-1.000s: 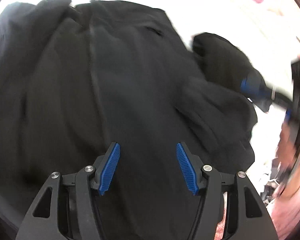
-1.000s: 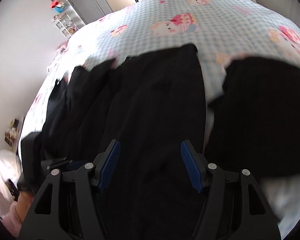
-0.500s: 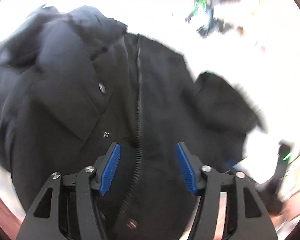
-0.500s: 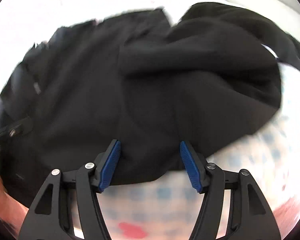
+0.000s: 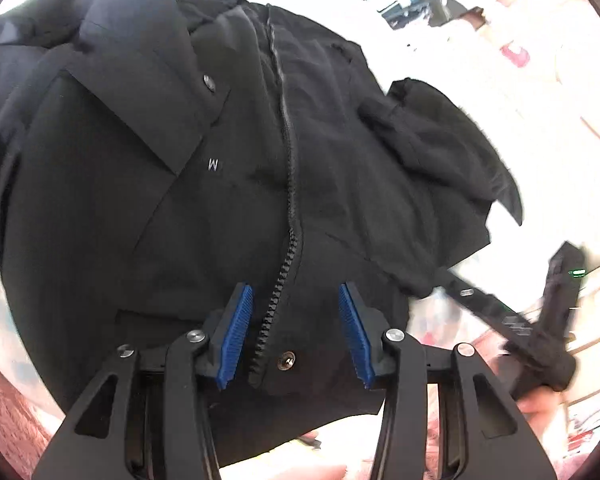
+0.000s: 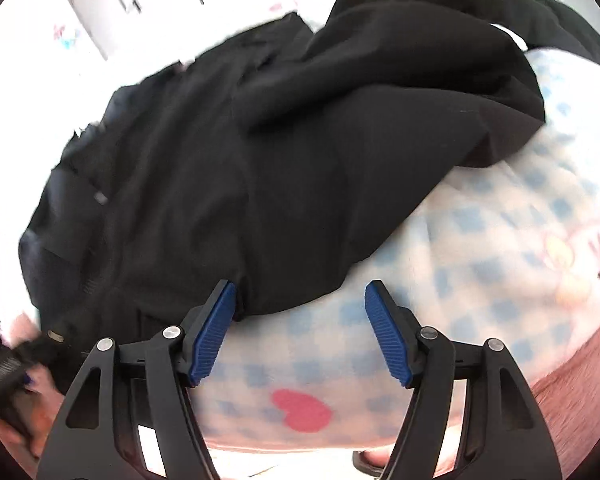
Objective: Fold clothes
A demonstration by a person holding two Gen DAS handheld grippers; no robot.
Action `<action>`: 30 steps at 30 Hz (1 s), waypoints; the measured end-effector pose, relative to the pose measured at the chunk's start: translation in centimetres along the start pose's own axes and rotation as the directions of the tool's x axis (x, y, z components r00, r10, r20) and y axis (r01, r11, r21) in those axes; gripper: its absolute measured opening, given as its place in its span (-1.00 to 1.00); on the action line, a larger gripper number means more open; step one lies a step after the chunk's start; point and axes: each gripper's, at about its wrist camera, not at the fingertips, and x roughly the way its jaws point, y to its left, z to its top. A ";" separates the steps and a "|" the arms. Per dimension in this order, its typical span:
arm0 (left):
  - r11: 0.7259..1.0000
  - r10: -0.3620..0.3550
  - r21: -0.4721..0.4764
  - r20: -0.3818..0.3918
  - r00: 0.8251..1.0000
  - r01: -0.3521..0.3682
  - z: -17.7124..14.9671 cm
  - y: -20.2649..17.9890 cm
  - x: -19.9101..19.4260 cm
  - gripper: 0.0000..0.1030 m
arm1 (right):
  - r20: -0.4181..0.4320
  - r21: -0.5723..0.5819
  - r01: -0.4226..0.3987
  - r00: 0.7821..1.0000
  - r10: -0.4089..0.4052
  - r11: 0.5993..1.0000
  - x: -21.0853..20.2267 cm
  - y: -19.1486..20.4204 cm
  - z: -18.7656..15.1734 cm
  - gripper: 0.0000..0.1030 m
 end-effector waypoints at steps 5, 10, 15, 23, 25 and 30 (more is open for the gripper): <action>0.997 -0.079 0.009 0.032 0.996 0.079 1.0 -0.8 -0.7 -0.74 | 0.006 0.002 0.033 0.999 -0.033 0.999 -1.0 -0.8 0.2 0.32; 0.998 -0.021 -0.056 -0.086 0.996 0.016 1.2 2.0 0.9 -0.66 | 0.017 0.031 0.079 0.997 -0.080 0.996 -1.9 -1.6 -0.2 0.38; 0.999 0.025 -0.039 0.098 0.995 -0.021 2.2 0.9 -3.0 -0.35 | 0.004 0.008 0.049 0.999 -0.049 0.999 -2.2 -1.2 -0.5 0.37; 0.973 -0.111 0.209 0.044 0.993 0.099 5.2 -5.3 -0.6 -0.17 | 0.121 -0.032 0.057 0.991 -0.052 0.998 -3.7 1.4 0.8 0.31; 0.967 -0.083 0.234 -0.065 0.994 0.096 5.3 -6.1 3.4 -0.17 | 0.152 -0.015 0.120 0.981 -0.117 0.993 -4.2 0.3 1.4 0.31; 0.954 -0.002 0.296 -0.165 0.986 0.051 4.1 -6.9 6.7 -0.19 | 0.128 0.081 0.161 0.977 -0.170 0.984 -5.9 -4.3 1.7 0.31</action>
